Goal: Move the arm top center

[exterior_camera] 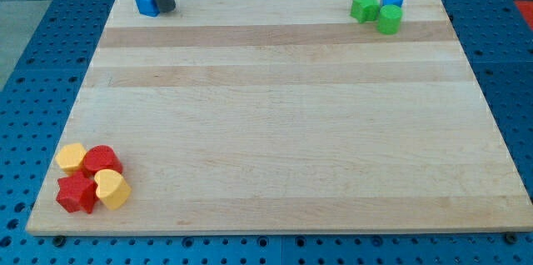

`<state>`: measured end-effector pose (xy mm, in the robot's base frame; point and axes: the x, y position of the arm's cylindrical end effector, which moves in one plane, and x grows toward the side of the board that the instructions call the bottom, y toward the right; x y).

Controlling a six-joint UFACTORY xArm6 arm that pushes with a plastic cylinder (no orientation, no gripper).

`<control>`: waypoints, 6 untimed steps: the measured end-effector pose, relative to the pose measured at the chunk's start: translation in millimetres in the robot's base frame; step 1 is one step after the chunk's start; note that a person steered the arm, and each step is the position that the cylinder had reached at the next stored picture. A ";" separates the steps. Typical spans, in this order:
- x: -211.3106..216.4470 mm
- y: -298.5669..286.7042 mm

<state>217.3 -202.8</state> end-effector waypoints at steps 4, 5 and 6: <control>-18.3 47.7; -25.7 64.8; -25.6 69.3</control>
<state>191.6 -133.5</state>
